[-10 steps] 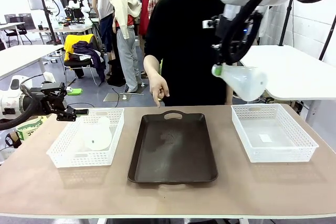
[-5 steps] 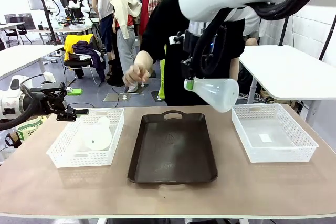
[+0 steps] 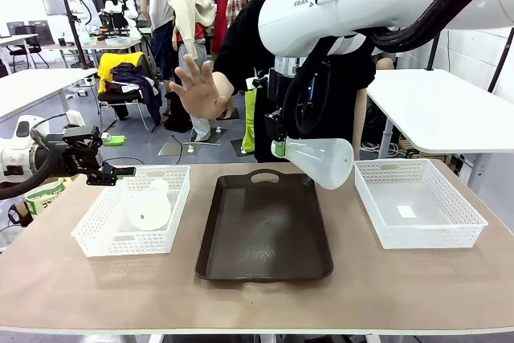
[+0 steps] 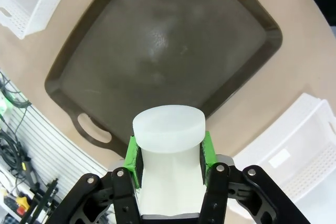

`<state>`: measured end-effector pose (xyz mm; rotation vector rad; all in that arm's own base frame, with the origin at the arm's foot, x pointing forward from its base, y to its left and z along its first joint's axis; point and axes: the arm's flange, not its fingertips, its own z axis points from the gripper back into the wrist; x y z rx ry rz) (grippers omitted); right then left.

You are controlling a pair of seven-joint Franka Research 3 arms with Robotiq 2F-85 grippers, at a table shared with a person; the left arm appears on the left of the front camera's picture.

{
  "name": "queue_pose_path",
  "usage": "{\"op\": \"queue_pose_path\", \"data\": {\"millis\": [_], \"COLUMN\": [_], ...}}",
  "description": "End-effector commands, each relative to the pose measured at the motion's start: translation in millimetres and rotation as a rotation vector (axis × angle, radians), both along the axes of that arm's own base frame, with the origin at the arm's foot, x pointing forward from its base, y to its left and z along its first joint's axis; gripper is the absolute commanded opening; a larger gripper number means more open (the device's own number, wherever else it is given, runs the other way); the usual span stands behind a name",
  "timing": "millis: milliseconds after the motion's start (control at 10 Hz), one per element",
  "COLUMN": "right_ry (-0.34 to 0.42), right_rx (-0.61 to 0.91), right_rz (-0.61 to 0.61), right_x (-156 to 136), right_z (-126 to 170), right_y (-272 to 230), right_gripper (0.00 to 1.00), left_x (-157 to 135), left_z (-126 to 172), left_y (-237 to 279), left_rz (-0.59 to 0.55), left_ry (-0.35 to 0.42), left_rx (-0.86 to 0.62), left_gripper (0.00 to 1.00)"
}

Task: Prepare the laboratory tools.
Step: While moving the picked Big flask to the Handle tray indicated by the person, stop as directed by the person.

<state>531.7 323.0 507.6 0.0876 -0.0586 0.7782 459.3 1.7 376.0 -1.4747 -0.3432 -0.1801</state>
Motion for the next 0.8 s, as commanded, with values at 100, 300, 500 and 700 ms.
{"op": "queue_pose_path", "data": {"millis": [100,300,500,700], "right_ry": [0.0,0.0,0.0,0.0], "right_rx": [0.0,0.0,0.0,0.0], "right_rz": [0.0,0.0,0.0,0.0], "right_x": [0.0,0.0,0.0,0.0], "right_z": [0.0,0.0,0.0,0.0], "right_y": [0.0,0.0,0.0,0.0], "right_gripper": [0.0,0.0,0.0,0.0], "left_x": [-0.2,-0.2,-0.2,-0.2], "left_z": [1.1,1.1,1.1,1.1], "left_y": [1.2,1.2,1.2,1.2], "left_rz": [0.006,0.006,0.006,0.006], "left_ry": [-0.003,-0.003,-0.003,-0.003], "left_rx": [0.002,0.002,0.002,0.002], "left_gripper": [1.0,1.0,1.0,1.0]}}
